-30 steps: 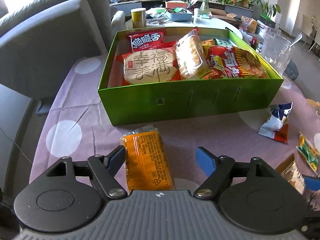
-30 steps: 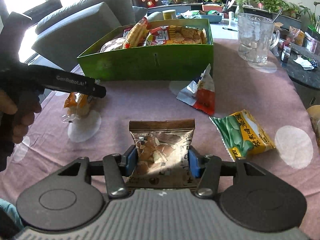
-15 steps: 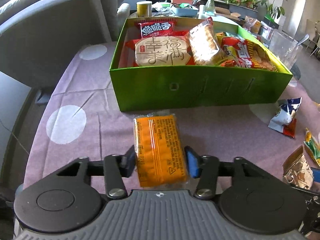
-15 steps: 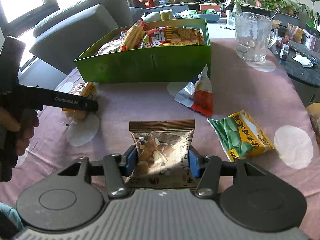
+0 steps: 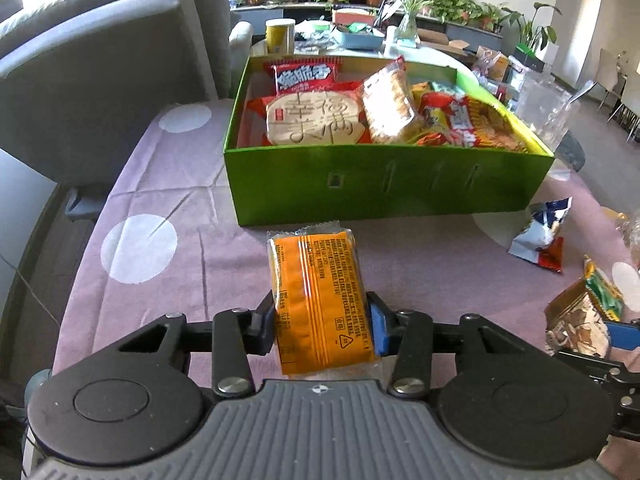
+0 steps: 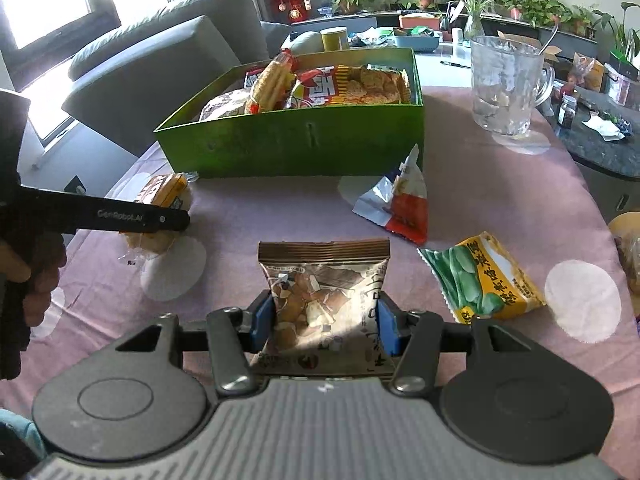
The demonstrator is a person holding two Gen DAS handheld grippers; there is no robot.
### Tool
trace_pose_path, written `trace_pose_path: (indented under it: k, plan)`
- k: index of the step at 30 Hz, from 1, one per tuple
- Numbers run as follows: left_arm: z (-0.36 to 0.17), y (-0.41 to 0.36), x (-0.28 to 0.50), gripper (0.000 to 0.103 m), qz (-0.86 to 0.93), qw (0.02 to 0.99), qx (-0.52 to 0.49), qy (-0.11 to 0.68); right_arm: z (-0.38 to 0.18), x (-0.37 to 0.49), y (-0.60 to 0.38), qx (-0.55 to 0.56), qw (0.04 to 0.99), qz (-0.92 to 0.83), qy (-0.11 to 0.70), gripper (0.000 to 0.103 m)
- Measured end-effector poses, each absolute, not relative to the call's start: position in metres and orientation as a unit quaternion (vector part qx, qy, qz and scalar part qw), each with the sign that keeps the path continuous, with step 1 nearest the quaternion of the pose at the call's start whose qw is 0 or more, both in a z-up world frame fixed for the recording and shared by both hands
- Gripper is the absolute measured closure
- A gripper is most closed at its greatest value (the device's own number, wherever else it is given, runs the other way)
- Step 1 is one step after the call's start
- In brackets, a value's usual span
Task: Organize snacks
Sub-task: 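Carry the orange cracker packet into the green box while the right carries the brown bag there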
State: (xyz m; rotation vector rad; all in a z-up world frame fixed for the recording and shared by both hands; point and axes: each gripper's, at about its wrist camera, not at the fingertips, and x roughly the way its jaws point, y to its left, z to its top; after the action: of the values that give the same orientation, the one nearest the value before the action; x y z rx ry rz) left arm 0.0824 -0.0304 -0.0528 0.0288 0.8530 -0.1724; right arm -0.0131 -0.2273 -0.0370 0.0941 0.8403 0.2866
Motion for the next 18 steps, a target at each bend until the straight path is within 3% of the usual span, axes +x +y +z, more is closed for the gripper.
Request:
trace_pose_path:
  k: [18]
  plan:
    - [-0.007, -0.033, 0.056, 0.062, -0.109, 0.93, 0.013, 0.352, -0.002, -0.015, -0.223, 0.037, 0.92, 0.149, 0.361, 0.036]
